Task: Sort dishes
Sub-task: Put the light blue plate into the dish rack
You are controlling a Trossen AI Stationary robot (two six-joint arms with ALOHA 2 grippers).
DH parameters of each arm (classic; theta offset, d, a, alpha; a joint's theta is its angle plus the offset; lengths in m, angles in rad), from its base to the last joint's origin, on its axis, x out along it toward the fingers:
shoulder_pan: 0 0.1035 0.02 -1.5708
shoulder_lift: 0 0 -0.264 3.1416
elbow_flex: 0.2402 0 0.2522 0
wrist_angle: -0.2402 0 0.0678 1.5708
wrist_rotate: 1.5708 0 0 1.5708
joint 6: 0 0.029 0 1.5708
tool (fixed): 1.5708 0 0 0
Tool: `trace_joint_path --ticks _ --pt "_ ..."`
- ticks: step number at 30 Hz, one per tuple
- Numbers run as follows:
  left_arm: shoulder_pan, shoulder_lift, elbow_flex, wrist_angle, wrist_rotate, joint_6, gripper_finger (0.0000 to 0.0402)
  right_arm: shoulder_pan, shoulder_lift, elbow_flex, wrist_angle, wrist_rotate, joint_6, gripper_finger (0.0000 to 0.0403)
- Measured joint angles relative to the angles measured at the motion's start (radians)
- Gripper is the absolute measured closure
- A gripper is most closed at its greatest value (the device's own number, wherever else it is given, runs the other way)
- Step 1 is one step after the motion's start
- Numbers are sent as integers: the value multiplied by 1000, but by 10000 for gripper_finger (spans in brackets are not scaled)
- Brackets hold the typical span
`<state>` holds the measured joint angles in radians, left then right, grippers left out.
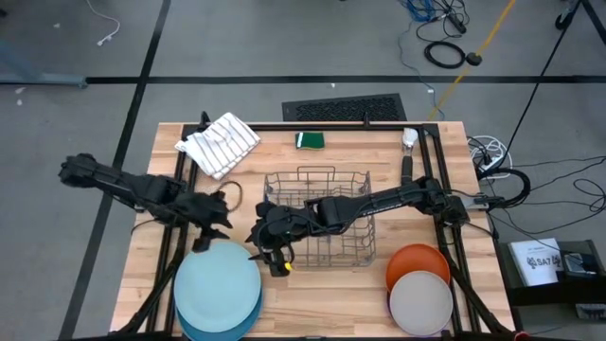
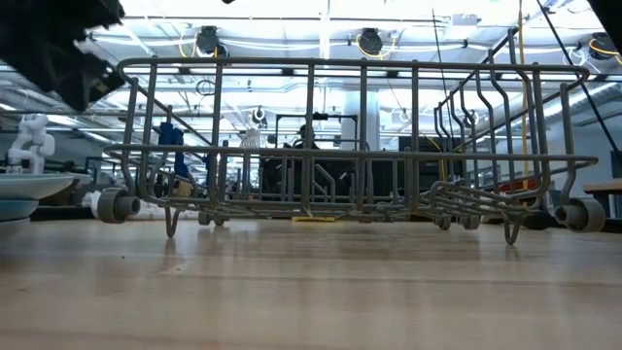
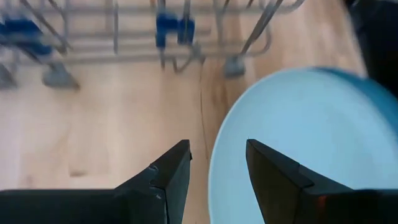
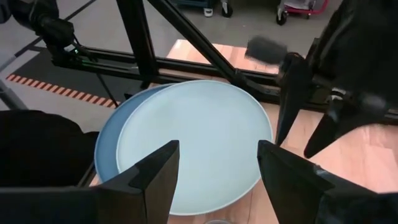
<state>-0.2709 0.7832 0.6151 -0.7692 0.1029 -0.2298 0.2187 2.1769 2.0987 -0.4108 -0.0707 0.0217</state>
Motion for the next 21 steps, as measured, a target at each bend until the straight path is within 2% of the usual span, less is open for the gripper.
trace_joint_path --ticks 9,21 --pt "-43 228 0 0 50 3 243 -1 0 0 0 1 -7 190" --pt "-91 384 0 1 -23 2 243 -1 0 0 5 21 -16 190"
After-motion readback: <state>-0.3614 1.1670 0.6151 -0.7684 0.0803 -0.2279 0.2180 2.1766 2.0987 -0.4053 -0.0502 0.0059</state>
